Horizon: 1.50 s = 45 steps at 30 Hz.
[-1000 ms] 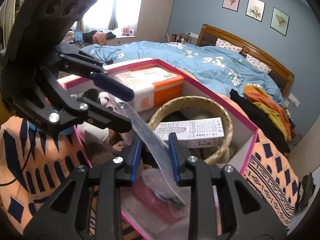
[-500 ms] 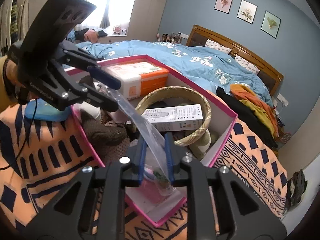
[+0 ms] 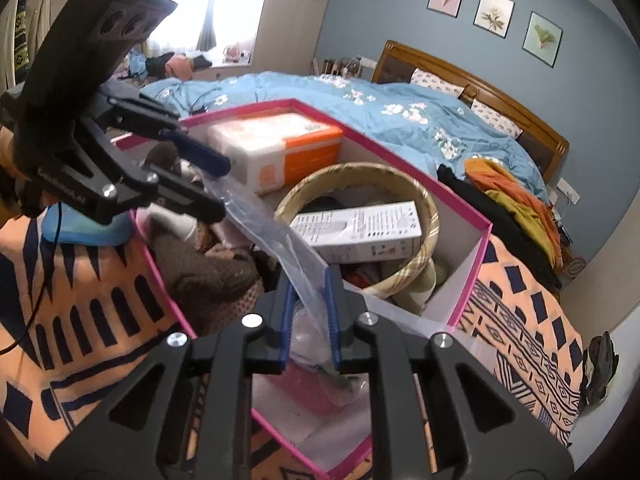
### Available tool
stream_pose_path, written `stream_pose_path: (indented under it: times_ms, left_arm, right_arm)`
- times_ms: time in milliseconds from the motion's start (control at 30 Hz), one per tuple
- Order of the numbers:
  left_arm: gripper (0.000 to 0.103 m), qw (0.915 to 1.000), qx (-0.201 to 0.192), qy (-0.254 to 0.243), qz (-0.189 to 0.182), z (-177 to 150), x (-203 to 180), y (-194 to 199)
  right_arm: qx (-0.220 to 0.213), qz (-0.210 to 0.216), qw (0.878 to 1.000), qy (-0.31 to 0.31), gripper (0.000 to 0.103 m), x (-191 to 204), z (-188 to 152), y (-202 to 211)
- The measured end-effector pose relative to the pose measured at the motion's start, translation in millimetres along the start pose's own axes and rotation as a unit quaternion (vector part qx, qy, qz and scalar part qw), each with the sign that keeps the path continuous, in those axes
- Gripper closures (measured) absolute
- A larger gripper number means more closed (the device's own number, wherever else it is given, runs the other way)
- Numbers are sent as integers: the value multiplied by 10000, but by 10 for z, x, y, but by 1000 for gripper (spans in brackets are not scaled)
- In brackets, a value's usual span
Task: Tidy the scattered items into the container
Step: 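Lower the plastic bag into the pink box with the right tool, then open the right tool and withdraw it from the pink box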
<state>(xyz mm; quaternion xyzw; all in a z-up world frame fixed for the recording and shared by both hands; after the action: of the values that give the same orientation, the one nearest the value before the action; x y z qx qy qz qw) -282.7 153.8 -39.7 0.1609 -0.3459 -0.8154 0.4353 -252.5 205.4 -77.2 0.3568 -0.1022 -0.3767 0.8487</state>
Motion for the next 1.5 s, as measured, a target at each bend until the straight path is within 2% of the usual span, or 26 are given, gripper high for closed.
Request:
stream_pose_path:
  times_ms: [67, 467, 600, 933, 1067, 1200, 1267, 1500]
  left_arm:
    - [53, 10000, -3, 16, -1, -13, 4, 12]
    - [52, 9995, -74, 290, -103, -38, 78, 89]
    - [42, 9984, -226, 503, -136, -52, 144, 190]
    - [41, 9956, -588, 690, -253, -62, 116, 442]
    - [32, 9939, -777, 729, -273, -89, 89, 588]
    - [31, 9922, -927, 774, -307, -131, 71, 723]
    - [27, 9916, -968, 798, -308, -169, 60, 773]
    - [24, 9910, -1020, 840, -214, -375, 44, 888]
  right_arm:
    - [-8, 48, 10000, -41, 81, 20, -2, 24]
    - [-233, 301, 9985, -398, 80, 52, 7, 155]
    - [-315, 363, 9975, -518, 79, 63, 15, 190]
    - [-565, 596, 9938, -743, 74, 138, 36, 343]
    - [-642, 796, 9910, -861, 73, 192, 24, 375]
    - [-685, 890, 9890, -961, 73, 221, 4, 398]
    - [-757, 967, 9872, -1017, 72, 238, 3, 423]
    - [-932, 1246, 9821, -1060, 61, 405, 8, 501]
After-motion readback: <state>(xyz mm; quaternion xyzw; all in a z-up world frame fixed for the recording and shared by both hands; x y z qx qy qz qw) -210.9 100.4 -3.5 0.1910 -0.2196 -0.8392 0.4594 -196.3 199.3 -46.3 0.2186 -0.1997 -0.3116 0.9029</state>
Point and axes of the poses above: each gripper's, at about its wrist camera, not at the fingertips, and y roughly against the way its jaws point, x to its left, z to its top, the point moved 9 cm from there along -y, roughly the way its jaws point, and after that the axes turned 12 degrees about z, right-handed, at the moved point
